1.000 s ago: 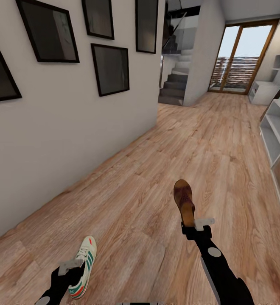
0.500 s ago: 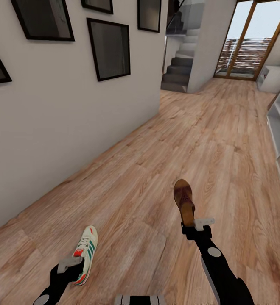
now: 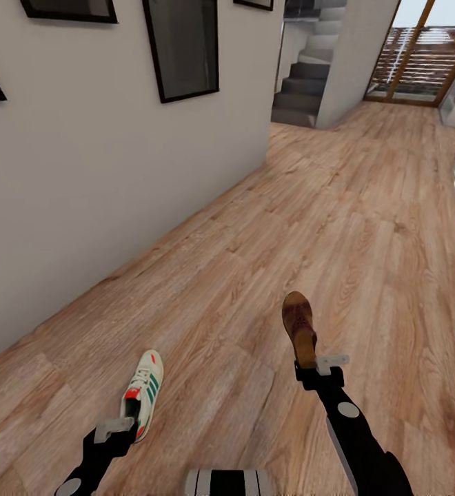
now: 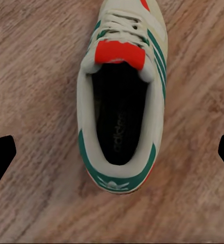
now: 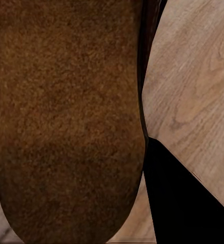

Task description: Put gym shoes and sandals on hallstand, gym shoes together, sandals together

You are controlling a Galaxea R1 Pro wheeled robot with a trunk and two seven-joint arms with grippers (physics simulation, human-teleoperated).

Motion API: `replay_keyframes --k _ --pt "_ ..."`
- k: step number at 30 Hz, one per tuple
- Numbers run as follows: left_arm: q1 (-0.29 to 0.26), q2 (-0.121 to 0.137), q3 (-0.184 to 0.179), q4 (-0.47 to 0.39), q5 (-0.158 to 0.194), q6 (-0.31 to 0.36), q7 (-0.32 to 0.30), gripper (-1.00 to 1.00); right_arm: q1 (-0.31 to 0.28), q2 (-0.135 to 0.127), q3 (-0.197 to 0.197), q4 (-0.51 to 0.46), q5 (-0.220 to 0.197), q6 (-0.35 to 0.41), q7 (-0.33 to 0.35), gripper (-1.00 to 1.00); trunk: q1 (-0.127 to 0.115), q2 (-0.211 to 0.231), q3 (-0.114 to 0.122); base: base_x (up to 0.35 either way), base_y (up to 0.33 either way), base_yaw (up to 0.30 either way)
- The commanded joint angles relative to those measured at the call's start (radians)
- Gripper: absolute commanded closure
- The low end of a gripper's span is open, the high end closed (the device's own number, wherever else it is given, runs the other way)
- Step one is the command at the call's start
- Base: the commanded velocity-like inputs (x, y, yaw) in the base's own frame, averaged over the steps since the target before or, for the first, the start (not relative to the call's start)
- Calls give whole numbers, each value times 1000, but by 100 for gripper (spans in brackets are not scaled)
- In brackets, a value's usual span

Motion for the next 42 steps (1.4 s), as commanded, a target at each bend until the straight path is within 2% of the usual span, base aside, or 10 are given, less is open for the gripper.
replay_keyframes --k 1,22,42 --pt "0 0 0 1 9 -3 -3 -100 0 1 -1 -2 8 6 0 100 0 -1 -6 0 0 77" --pt "0 -3 0 2 9 -4 -2 -100 0 1 -2 -3 8 6 -1 100 10 -5 -120 0 0 52" --pt "0 -3 -3 2 9 -5 -4 -100 0 -1 -2 -3 9 6 -3 100 10 -5 -126 31 0 0"
